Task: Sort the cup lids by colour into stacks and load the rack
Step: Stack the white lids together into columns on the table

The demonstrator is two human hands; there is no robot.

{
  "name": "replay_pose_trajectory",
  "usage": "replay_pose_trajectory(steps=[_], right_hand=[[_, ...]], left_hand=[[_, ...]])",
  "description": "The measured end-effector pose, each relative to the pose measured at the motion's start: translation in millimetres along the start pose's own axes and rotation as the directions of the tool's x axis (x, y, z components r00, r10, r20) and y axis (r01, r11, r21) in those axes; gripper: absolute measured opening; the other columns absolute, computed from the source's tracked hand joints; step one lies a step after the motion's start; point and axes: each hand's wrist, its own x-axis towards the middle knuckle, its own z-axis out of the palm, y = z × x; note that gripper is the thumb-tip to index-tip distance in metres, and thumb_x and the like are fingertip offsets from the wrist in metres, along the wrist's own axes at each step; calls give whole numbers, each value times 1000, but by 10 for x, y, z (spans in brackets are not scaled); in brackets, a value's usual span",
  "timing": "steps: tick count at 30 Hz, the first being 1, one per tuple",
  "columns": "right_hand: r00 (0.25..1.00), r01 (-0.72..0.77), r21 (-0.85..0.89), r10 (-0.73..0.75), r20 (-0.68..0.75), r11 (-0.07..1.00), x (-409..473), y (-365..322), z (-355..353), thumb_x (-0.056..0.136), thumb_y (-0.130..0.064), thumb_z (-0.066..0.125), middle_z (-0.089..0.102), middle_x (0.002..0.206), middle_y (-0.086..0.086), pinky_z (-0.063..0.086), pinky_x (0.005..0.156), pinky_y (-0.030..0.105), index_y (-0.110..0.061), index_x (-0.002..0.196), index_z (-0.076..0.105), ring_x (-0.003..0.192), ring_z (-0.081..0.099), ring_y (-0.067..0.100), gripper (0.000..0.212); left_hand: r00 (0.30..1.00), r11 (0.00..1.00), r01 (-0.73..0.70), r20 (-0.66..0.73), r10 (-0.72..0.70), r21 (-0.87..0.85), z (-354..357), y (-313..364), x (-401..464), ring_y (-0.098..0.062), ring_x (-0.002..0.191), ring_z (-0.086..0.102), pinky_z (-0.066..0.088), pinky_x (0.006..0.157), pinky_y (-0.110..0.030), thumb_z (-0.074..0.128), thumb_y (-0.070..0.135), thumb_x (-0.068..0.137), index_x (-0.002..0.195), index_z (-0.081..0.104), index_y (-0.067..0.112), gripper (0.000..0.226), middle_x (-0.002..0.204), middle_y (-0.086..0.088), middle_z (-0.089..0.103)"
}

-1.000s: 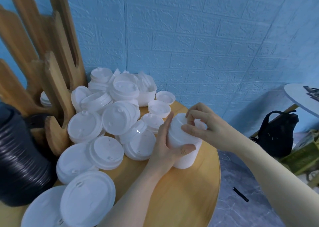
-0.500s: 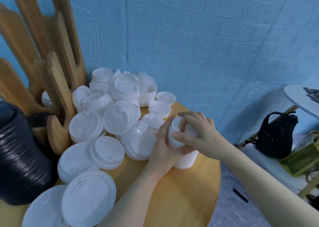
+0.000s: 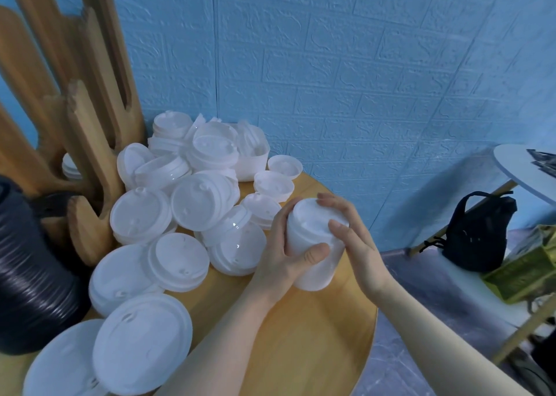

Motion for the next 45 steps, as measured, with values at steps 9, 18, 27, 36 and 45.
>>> replay_pose_trajectory(steps=[9,18,27,36,45], right_hand=[[996,91,-38,-91,-1,995,43,67,37,89,-41,46,50,136,-3,31,102,11,-14,117,55,135,40,10,40],[992,114,31,-112,-54,993,346,110,-99,95,-35,41,65,116,4,43,94,24,-16,116,60,113,58,15,34],[995,-94,-715,86,-47,693,1482,707,-358,91,-1,46,48,142,-1,26,110,43,-20,142,43,133,33,25,55],[916,130,-938,323,238,323,1850,859,-170,92,-38,59,14,162,-7,11,114,41,-27,155,13,148,6,17,79],[974,206,-970,65,215,132,1743,854,-320,95,-25,54,57,126,-1,20,100,36,-28,127,60,127,37,21,33]], left_hand=[[993,995,-98,-65,100,33,65,23,-7,-8,136,47,41,113,-38,77,45,71,144,37,41,84,147,10,49],[990,996,-87,-107,88,22,51,13,34,-5,130,52,44,101,-21,77,46,67,138,44,41,78,142,11,54],[989,995,-95,-111,99,39,59,5,52,-4,133,48,40,105,-18,77,47,66,138,44,46,79,143,14,52],[992,996,-75,-97,79,45,58,5,43,-1,133,47,40,104,-15,77,48,66,137,44,48,79,143,19,51],[990,994,-91,-106,96,55,53,-2,54,-2,133,47,39,108,-20,77,49,66,136,45,49,77,140,20,52]])
